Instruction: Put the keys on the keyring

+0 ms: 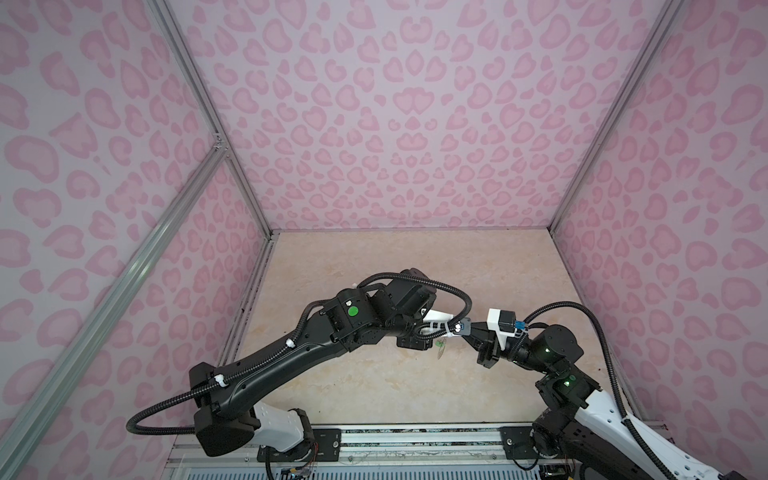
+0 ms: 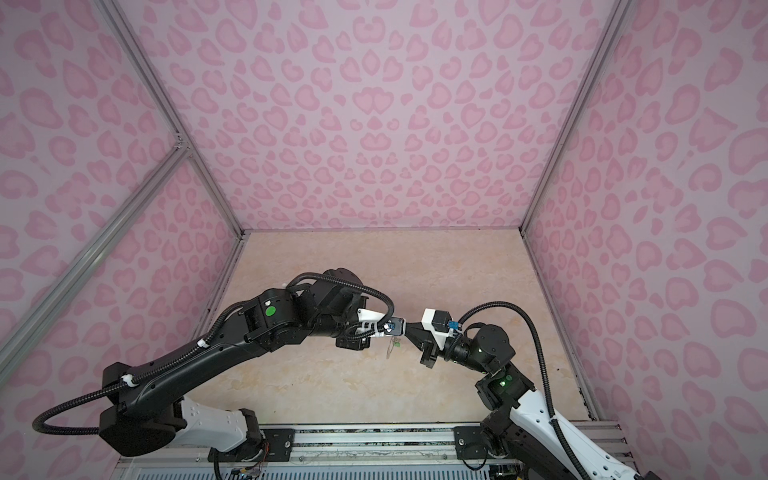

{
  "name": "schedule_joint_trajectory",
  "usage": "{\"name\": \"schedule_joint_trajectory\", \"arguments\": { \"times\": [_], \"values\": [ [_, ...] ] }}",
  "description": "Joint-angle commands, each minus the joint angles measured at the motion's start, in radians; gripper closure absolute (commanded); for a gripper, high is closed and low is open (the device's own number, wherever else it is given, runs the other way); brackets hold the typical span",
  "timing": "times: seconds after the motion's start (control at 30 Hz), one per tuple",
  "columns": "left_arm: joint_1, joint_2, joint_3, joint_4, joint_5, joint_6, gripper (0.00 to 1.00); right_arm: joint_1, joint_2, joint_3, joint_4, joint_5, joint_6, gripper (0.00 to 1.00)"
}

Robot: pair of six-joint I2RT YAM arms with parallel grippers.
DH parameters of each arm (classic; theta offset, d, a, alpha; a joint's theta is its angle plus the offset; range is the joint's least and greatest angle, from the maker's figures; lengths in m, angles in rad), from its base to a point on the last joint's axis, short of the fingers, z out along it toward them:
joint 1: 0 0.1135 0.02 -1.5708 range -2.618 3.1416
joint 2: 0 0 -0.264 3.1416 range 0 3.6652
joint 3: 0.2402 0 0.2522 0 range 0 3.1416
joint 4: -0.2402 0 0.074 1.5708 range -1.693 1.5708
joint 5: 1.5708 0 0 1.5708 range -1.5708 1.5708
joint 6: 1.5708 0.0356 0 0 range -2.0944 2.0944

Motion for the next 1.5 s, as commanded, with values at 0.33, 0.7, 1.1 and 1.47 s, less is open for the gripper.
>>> {"name": "schedule_joint_trajectory", "arguments": {
  "times": [0.33, 0.7, 1.1, 1.47],
  "values": [
    [0.001, 0.026, 0.050, -0.011, 0.064, -0.031, 0.97, 0.073, -0.016, 0.059, -0.204, 0.130, -0.200, 1.00],
    [0.002, 0.051, 0.084, -0.050, 0.033, -0.032, 0.97, 0.088, -0.025, 0.078, -0.288, 0.228, -0.250, 1.00],
    [0.001, 0.089, 0.127, -0.104, -0.014, -0.049, 0.97, 0.111, -0.044, 0.096, -0.355, 0.308, -0.305, 1.00],
    [0.030, 0.094, 0.156, -0.077, 0.052, -0.138, 0.97, 0.188, -0.101, 0.064, -0.356, 0.401, -0.420, 1.00]
  ]
}}
